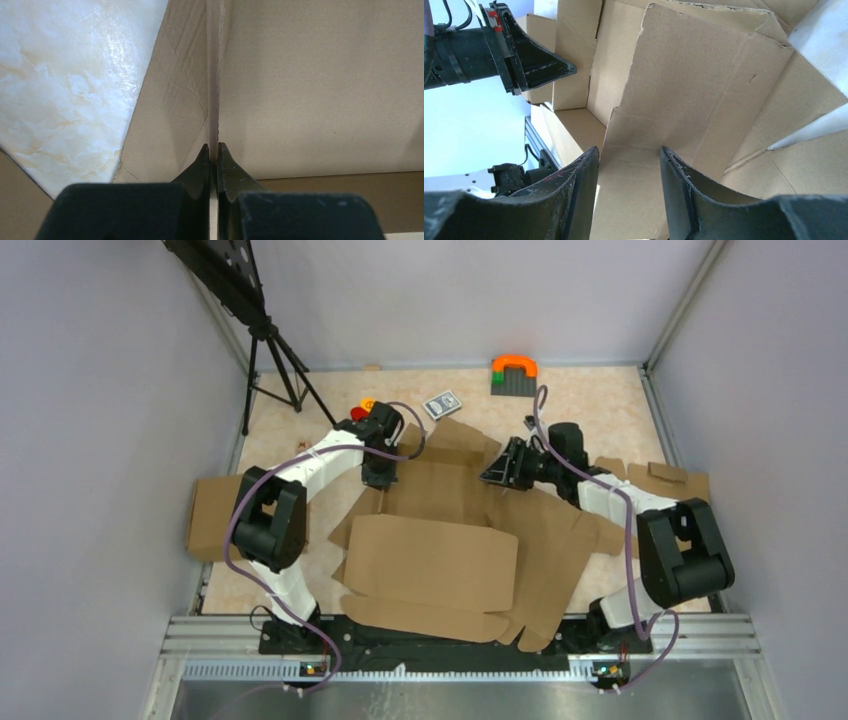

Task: Fold the paper box
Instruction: Fold the paper box at the center of the board.

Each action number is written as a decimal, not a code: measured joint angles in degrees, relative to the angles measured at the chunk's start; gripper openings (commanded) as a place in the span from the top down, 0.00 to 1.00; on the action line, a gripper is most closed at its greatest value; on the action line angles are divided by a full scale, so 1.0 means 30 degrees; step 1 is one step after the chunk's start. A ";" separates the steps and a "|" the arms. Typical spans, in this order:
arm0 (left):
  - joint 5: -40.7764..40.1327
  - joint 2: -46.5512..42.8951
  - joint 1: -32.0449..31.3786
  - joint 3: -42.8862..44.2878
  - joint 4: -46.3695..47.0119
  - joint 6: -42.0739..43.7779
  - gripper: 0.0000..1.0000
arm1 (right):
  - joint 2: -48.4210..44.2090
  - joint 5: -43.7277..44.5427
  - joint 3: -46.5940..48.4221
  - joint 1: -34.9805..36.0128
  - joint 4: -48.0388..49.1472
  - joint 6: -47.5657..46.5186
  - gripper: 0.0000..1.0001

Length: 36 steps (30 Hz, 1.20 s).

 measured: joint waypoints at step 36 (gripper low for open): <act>0.0306 0.0036 -0.0131 0.0219 -0.0466 -0.0029 1.00 | 0.3701 1.2182 0.8138 0.5588 -1.2043 -0.5107 0.76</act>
